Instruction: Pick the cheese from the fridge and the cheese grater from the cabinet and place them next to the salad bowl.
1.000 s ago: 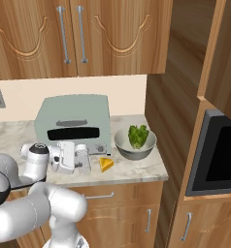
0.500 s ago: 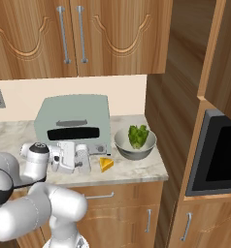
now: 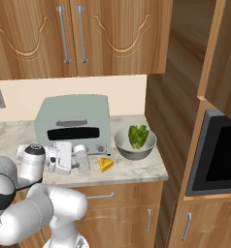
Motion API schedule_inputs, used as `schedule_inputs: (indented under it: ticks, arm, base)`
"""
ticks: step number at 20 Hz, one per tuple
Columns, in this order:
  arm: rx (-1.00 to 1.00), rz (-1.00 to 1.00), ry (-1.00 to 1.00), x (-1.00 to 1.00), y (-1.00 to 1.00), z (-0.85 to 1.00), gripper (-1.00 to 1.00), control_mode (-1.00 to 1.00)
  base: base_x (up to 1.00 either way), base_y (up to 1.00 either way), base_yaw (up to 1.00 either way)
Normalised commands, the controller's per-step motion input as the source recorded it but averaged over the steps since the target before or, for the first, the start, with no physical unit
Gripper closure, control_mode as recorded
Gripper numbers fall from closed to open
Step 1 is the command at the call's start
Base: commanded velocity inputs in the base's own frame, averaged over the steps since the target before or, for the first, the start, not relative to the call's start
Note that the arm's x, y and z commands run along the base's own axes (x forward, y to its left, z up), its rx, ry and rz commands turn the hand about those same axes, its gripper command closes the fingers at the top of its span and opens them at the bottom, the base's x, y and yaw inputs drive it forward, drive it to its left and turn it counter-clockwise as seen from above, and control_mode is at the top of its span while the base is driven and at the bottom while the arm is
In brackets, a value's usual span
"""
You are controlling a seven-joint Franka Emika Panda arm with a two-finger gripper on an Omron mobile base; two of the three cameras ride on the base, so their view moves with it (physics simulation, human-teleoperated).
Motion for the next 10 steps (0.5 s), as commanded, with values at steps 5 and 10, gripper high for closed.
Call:
schedule_inputs:
  ticks: [5,10]
  arm:
    - [0.00,0.00,-0.04,-0.05,0.21,0.00,-1.00,-1.00]
    - [0.00,0.00,-0.01,-0.01,0.17,0.00,-1.00,-1.00]
  base:
    - [0.00,0.00,0.00]
    - [0.00,0.00,0.00]
